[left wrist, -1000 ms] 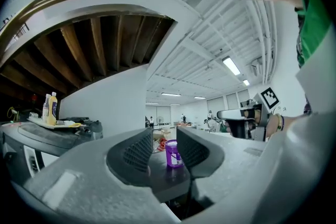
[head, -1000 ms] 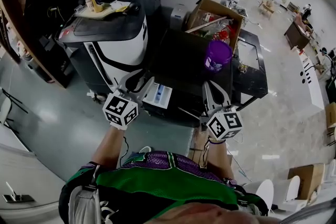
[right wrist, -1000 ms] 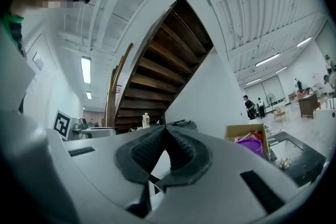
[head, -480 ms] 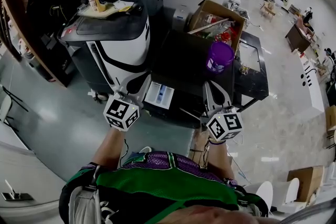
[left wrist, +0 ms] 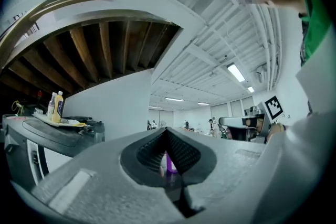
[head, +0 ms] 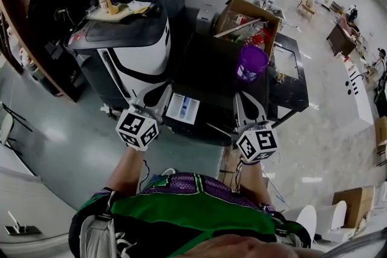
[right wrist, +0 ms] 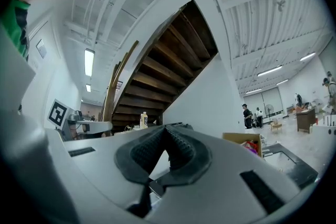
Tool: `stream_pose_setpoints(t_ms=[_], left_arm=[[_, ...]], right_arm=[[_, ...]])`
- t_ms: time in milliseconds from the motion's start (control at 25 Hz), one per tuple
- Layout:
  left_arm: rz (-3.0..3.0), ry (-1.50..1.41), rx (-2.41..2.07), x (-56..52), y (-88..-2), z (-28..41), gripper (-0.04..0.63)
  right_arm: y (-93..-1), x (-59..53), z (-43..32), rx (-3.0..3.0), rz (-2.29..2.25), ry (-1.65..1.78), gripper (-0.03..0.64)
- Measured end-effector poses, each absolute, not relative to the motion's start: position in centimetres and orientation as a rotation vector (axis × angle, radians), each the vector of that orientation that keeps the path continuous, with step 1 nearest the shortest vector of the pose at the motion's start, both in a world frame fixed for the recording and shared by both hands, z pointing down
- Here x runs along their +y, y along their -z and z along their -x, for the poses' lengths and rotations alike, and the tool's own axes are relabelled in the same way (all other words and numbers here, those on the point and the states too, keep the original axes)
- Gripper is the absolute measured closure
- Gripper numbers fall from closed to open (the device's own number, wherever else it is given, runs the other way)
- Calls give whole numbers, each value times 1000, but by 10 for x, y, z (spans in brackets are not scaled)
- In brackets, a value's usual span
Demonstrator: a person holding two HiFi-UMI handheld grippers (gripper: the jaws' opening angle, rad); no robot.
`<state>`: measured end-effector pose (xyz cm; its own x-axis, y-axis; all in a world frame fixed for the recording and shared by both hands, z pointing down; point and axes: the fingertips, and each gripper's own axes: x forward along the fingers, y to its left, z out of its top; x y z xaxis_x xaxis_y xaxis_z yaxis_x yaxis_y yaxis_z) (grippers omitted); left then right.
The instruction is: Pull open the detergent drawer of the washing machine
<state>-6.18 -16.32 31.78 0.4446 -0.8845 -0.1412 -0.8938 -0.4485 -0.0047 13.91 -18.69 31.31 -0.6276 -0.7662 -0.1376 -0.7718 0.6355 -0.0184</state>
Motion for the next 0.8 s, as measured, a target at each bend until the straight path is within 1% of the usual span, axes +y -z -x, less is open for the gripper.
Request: stream_pose_setpoints(t_ms=[800], left_arm=[[2648, -239, 1604, -162, -326, 65, 578]], right_arm=[[-325, -191, -133, 2736, 1297, -4, 617]])
